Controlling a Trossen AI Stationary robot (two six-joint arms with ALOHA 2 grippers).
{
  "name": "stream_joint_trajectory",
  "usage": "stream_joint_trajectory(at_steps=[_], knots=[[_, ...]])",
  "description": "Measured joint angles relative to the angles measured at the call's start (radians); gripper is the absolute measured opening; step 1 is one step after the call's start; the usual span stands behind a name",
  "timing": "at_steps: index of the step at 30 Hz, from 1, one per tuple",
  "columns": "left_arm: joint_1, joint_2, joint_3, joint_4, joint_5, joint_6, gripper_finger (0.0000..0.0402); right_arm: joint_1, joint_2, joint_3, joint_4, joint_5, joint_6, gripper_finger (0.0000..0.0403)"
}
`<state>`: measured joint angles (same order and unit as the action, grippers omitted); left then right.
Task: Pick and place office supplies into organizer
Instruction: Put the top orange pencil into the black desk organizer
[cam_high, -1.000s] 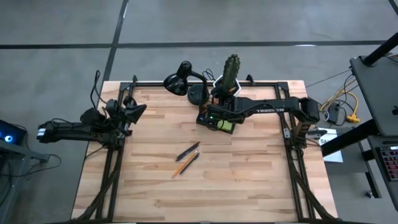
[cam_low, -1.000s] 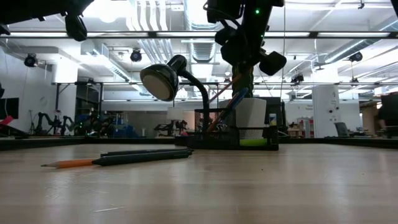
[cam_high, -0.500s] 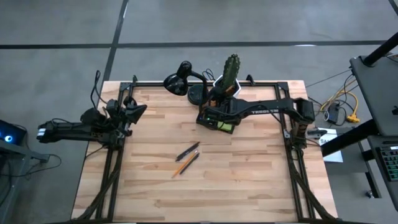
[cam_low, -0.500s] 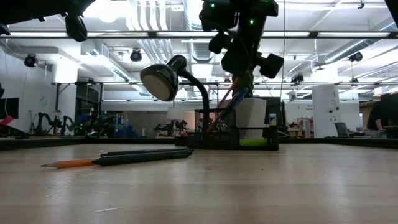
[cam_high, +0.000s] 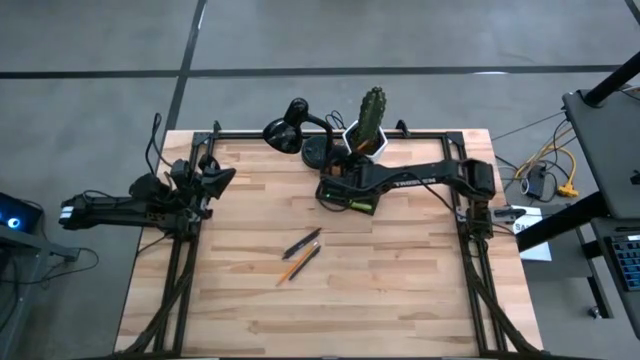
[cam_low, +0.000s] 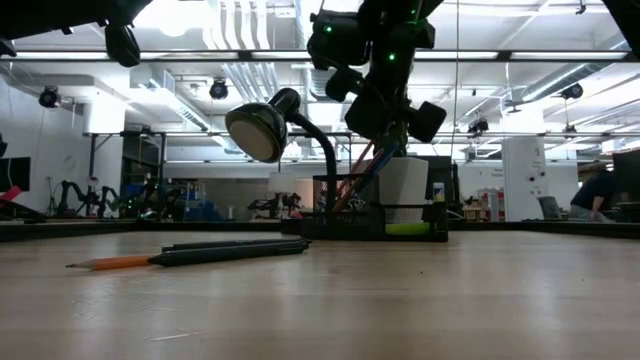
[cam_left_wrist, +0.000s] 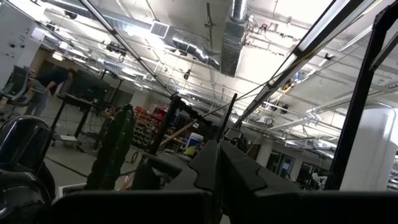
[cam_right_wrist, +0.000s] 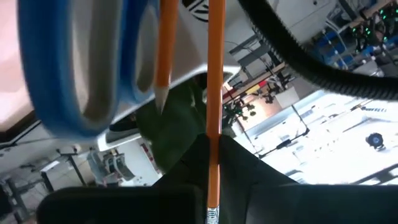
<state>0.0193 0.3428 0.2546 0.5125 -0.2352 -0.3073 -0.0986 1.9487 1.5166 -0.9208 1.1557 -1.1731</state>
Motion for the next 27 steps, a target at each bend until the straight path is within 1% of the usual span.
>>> stream_joint_trajectory(at_steps=[5,11,27], knots=[[0.000,0.001,0.000,0.001,0.000,0.000,0.0000,0.007,0.026,0.000,0.032,-0.009,-0.061,0.0013],[0.000,0.002,0.000,0.000,0.000,-0.001,0.0000,0.007,0.028,0.001,0.076,-0.029,-0.068,0.0013],[0.000,0.002,0.000,0.001,0.000,-0.002,0.0000,0.007,0.027,0.001,0.090,-0.042,-0.087,0.0013]])
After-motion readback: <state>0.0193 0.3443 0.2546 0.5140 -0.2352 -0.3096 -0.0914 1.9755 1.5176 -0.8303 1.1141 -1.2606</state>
